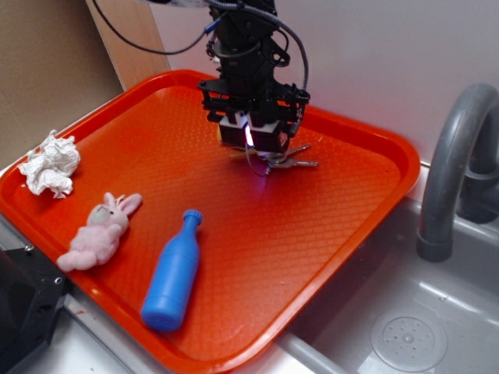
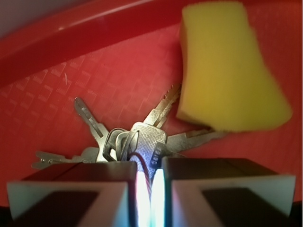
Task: Grab the silver keys.
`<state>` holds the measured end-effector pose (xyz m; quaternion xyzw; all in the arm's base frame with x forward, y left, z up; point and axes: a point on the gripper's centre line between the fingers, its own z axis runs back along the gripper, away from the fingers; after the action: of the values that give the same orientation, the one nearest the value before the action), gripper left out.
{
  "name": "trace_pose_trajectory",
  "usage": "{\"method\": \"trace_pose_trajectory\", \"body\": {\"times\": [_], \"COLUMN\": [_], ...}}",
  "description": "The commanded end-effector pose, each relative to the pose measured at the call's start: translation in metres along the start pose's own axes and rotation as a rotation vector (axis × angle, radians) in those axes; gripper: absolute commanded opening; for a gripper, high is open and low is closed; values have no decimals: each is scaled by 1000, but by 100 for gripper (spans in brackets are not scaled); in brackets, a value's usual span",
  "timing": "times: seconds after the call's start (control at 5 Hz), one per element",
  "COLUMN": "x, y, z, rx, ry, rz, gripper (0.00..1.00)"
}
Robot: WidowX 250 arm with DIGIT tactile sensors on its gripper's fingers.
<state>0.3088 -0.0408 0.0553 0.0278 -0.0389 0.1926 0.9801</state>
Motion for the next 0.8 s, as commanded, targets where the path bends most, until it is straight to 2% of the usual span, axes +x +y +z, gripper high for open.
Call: {"method": "trace_pose_trajectory", "body": {"times": [0.0,0.2,0.4,0.6], "x": [17,-2,-24,-42], "y": [55,88,117,131], "z": [115,158,176,178], "rx": [-63,18,37,72], "ry": [-38,-80,-84,-91], "rz": [-292,-377,-413,-402], "gripper": [0,0,0,0]}}
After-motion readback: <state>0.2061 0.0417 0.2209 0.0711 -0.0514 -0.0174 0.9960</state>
